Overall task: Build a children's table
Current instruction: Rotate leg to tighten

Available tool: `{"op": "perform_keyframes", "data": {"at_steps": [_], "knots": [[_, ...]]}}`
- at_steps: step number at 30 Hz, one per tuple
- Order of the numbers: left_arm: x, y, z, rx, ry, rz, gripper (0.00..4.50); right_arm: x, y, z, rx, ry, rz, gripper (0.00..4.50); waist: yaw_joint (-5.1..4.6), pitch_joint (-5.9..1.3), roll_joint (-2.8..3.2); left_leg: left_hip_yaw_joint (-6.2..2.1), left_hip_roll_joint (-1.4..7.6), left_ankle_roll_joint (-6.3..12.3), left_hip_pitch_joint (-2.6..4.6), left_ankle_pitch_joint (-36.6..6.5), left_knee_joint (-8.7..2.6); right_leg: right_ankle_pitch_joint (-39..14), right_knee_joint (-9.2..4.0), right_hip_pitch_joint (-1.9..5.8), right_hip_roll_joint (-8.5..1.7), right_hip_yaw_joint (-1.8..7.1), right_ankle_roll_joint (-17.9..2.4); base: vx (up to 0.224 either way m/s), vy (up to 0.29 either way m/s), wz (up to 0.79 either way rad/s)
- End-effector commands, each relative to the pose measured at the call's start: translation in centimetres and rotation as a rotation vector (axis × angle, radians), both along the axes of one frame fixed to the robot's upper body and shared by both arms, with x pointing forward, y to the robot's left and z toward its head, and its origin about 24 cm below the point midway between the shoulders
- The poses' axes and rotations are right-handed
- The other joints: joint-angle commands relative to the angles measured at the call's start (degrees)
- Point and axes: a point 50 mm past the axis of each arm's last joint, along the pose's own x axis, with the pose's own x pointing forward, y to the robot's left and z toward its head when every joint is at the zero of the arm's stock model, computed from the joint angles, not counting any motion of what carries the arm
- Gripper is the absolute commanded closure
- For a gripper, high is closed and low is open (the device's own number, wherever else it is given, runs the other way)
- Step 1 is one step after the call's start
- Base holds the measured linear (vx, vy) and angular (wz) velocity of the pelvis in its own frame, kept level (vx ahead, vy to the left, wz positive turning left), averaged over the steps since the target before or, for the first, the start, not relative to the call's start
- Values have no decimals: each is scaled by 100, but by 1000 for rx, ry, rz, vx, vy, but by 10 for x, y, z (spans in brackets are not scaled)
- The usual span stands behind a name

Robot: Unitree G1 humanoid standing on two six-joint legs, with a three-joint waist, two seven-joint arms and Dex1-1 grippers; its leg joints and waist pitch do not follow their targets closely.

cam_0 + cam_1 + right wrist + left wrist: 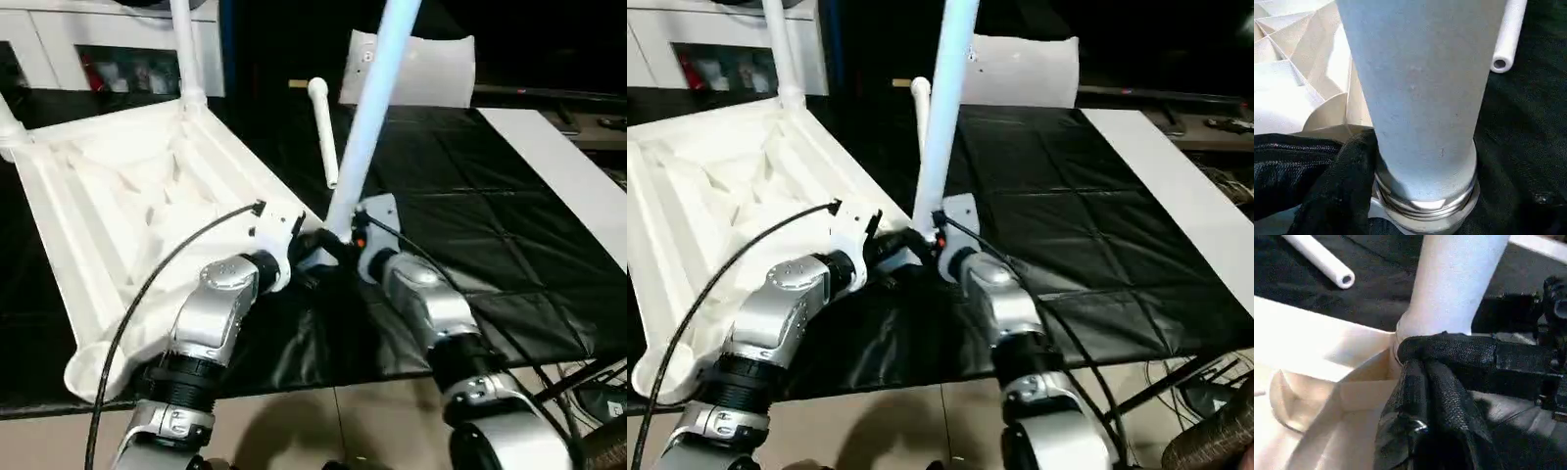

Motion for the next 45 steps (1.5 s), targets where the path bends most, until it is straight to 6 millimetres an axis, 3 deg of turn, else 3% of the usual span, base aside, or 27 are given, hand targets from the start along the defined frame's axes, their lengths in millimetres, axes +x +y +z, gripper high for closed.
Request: {"op": "perform_keyframes", "data": {"at_steps": [1, 4, 5, 6, 8, 9, 10, 13, 14, 15, 19, 21, 27, 34, 37, 45], "knots": [[-4, -26, 13, 11, -63, -141, 450, -16, 28, -17, 25, 94, 102, 182, 41, -340, 136, -179, 390, 50, 30, -1426, -446, -1918, -541, 278, -558, 435, -719, 0, 0, 0], [-5, -15, 13, 67, -84, -155, 450, -15, 20, -18, 11, 76, 91, 148, 31, -351, 143, -181, 387, 16, 25, -1380, -451, -1693, -510, 285, -549, 448, -752, 0, 0, 0], [-6, -4, 12, 116, -85, -165, 450, -15, 14, -17, 16, 62, 90, 148, 42, -361, 179, -186, 392, 5, 24, -1333, -450, -1590, -490, 299, -558, 451, -779, 0, 0, 0], [-7, 5, 13, 151, -86, -169, 450, -16, 10, -16, 18, 55, 91, 114, 44, -368, 172, -189, 399, 13, 19, -1244, -454, -1383, -459, 305, -552, 454, -824, 0, 0, 0], [-7, 20, 17, 190, -96, -169, 450, -17, 2, -15, 18, 37, 101, 107, 40, -375, 174, -170, 400, 63, 13, -1074, -441, -1037, -411, 331, -549, 463, -950, 0, 0, 0], [-7, 26, 19, 195, -104, -166, 429, -18, -2, -14, 15, 25, 111, 99, 42, -368, 181, -154, 390, 103, 23, -982, -429, -930, -408, 322, -546, 469, -1006, 0, 0, 0], [-8, 36, 24, 187, -93, -161, 429, -20, -10, -12, 1, -11, 146, 99, 59, -376, 156, -148, 393, 120, 17, -881, -420, -830, -389, 346, -551, 465, -1056, 0, 0, 0], [-9, 39, 25, 174, -74, -165, 406, -22, -16, -11, -14, -34, 163, 63, 75, -371, 186, -138, 393, 165, 27, -774, -414, -695, -366, 337, -539, 462, -1150, 0, 0, 0], [-9, 39, 24, 164, -63, -168, 397, -23, -18, -10, -30, -51, 174, 61, 75, -366, 150, -127, 390, 167, 24, -801, -411, -757, -375, 335, -542, 463, -1148, 0, 0, 0], [-11, 37, 21, 141, -35, -186, 383, -26, -27, -7, -40, -66, 211, 55, 96, -357, 153, -125, 385, 158, 29, -853, -411, -908, -391, 337, -548, 466, -1136, 0, 0, 0], [-13, 30, 14, 128, 3, -214, 359, -29, -45, 0, -49, -96, 228, 18, 168, -339, 139, -131, 383, 164, 30, -1042, -417, -1467, -465, 328, -550, 463, -894, 0, 0, 0], [-13, 27, 13, 107, 18, -208, 323, -30, -54, 3, -65, -122, 229, 1, 171, -339, 148, -136, 383, 136, 32, -1085, -414, -1604, -487, 321, -548, 457, -839, 0, 0, 0], [-9, 25, 3, 131, 45, -181, 287, -40, -81, 9, -98, -147, 237, 0, 191, -356, 137, -139, 358, 227, 12, -1024, -396, -1555, -500, 337, -523, 443, -733, 0, 0, 0], [-5, 28, -5, 163, 63, -161, 226, -47, -91, 6, -109, -114, 239, 0, 193, -366, 131, -140, 355, 346, 1, -894, -375, -1387, -484, 345, -523, 428, -829, 0, 0, 0], [-6, 26, -10, 112, 123, -169, 199, -47, -92, 4, -121, -108, 232, 0, 201, -352, 126, -136, 347, 316, 16, -1000, -375, -1682, -522, 333, -530, 416, -790, 0, 0, 0], [0, 29, -22, 164, 174, -160, 199, -50, -87, 1, -146, -91, 281, 0, 239, -335, 124, -144, 337, 287, 32, -1150, -384, -2071, -574, 323, -537, 406, -615, 0, 0, 0]]}}
